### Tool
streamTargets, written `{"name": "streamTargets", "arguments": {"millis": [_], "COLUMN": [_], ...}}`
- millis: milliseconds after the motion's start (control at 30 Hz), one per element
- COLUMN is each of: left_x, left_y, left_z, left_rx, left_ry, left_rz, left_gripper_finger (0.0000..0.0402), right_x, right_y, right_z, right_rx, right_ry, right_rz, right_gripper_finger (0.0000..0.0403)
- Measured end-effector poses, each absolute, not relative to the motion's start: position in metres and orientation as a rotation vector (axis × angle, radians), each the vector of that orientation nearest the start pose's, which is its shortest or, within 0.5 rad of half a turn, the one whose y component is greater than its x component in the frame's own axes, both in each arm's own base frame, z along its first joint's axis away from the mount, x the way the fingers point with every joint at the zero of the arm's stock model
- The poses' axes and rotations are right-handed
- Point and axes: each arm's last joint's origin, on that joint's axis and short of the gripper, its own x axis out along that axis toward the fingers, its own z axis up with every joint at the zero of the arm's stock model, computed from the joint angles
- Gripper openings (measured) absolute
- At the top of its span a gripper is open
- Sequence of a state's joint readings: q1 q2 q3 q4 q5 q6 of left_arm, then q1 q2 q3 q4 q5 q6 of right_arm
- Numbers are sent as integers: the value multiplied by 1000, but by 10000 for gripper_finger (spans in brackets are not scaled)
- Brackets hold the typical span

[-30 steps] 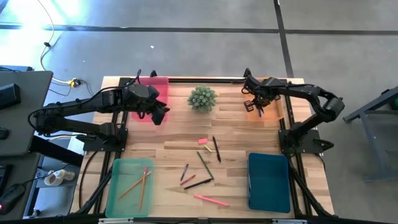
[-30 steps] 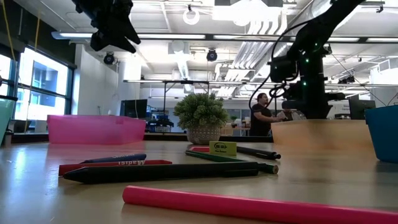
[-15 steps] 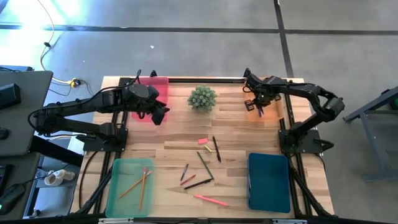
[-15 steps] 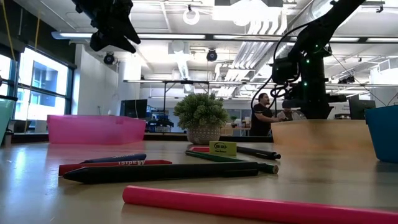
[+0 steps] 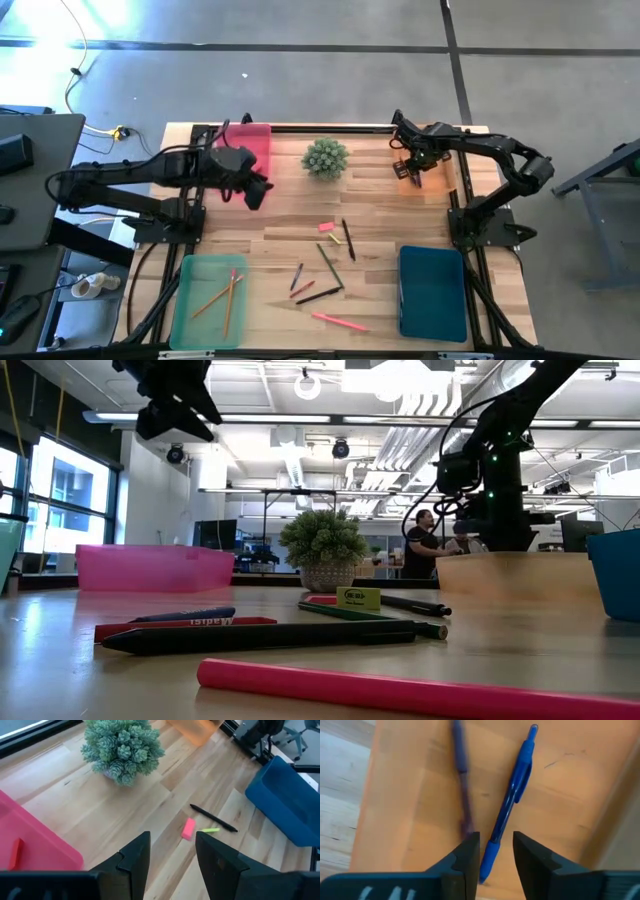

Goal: Sort crayons/erasers/pens/pencils in bins
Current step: Put the blue crayon into the blue bin

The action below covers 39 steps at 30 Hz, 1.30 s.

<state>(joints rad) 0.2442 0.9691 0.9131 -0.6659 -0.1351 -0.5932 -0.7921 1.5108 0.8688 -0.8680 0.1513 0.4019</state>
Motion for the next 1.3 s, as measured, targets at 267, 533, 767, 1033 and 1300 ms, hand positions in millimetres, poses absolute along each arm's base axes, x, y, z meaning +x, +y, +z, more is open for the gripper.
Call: {"name": "streamTargets", "arguments": {"millis": [267,533,767,1033,1300], "left_x": [190,208,227,237,236], "left_y": [36,23,12,4,3], "left_z": [301,289,277,271,272], "left_rx": [-641,-629,-628,-650,-740], "left_ry": [600,671,707,723,707], "left_rz": [556,512,479,466,487], "left_gripper_finger": [145,145,145,145,145], "right_x": [166,164,155,152,157], "right_y": [-175,-171,-162,-149,-142], "right_z": [172,182,210,231,233], "right_rx": [795,795,811,811,753], "right_ry": [1339,1299,1139,1020,1016], "right_rz": [-1055,-1056,-1085,-1063,-1052], "right_gripper_finger": [114,114,114,114,114]}}
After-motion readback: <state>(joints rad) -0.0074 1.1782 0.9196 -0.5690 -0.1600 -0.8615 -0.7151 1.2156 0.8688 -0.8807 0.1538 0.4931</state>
